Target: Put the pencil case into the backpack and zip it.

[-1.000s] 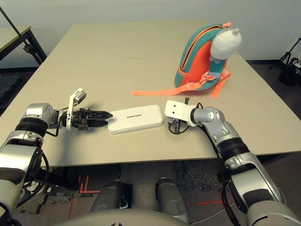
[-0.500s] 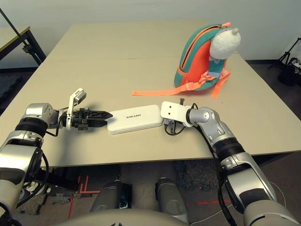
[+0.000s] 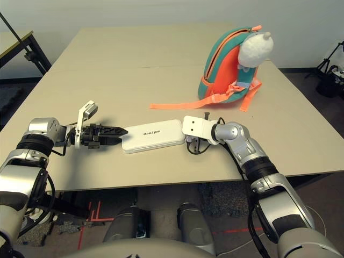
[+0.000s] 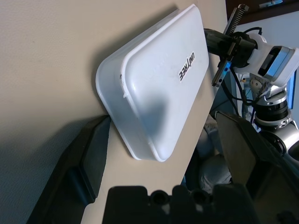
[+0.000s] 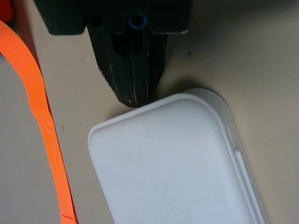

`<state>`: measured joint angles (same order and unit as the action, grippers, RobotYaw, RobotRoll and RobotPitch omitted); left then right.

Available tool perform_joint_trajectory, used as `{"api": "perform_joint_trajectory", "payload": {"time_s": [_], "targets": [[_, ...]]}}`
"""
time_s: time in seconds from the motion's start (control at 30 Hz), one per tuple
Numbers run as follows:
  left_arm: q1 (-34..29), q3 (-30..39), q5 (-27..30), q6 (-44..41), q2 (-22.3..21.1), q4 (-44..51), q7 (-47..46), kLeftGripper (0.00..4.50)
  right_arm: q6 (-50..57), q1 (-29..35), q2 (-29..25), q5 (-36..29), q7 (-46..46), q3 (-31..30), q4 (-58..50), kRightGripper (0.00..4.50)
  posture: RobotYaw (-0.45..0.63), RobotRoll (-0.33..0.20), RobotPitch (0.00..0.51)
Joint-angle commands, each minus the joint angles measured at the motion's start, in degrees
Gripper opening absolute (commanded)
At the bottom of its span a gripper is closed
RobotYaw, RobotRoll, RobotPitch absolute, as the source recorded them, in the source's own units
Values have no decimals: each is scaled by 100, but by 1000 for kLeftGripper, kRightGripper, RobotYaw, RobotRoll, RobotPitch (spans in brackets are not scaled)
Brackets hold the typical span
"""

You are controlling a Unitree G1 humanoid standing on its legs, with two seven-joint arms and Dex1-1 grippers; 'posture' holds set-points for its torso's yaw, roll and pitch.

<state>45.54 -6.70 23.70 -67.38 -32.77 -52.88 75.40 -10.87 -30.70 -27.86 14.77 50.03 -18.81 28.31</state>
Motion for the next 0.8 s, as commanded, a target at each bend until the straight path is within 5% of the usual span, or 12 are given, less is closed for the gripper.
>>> {"api": "perform_joint_trajectory", "payload": {"time_s": [0.03, 0.8], "targets": [[-37, -37, -74, 78, 55, 39, 83, 4500, -38, -32, 225, -45, 160, -234, -291, 48, -195, 0, 10], [-58, -74, -378, 366, 65, -118, 145, 4500, -87, -92, 186, -34, 230, -238, -293, 48, -199, 0, 4]]}}
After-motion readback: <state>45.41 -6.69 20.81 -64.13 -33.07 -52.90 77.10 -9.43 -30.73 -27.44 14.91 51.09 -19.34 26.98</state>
